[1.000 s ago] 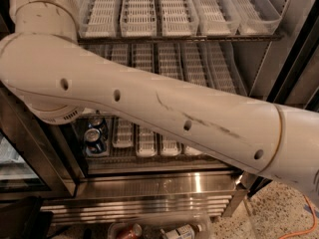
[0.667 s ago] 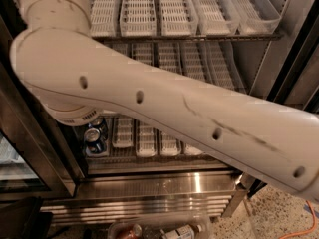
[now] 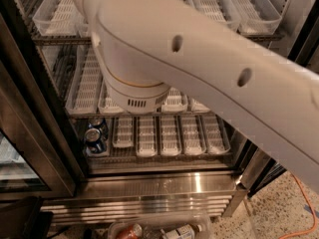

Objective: Pick green can from top shelf of fridge

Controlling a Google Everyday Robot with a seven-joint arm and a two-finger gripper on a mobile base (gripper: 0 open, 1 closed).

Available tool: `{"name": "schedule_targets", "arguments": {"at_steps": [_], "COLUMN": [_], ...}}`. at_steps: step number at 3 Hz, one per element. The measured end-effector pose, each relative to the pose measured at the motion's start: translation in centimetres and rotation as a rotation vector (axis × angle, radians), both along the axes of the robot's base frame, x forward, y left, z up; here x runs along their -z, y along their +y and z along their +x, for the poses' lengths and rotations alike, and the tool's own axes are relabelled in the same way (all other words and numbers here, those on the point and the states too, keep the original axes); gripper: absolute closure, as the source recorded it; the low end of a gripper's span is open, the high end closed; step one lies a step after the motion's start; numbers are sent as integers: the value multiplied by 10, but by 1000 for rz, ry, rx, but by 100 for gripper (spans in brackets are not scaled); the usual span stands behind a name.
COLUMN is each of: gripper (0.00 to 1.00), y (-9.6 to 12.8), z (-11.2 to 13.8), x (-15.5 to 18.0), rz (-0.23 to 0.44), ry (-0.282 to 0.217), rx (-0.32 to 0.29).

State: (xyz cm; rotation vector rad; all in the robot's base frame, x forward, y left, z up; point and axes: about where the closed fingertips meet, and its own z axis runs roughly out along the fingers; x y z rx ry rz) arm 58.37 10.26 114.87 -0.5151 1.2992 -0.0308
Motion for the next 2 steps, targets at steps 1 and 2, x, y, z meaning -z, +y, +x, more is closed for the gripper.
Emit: {"name": "schedule_targets", "arguments": {"at_steps": [1,2], "gripper": [100,100], "y": [-22,-9], "z": [-3,-17], "x": [-1,20], "rz": [-121,-282], "ry": [1,-7], "rx": [-37,-132]}}
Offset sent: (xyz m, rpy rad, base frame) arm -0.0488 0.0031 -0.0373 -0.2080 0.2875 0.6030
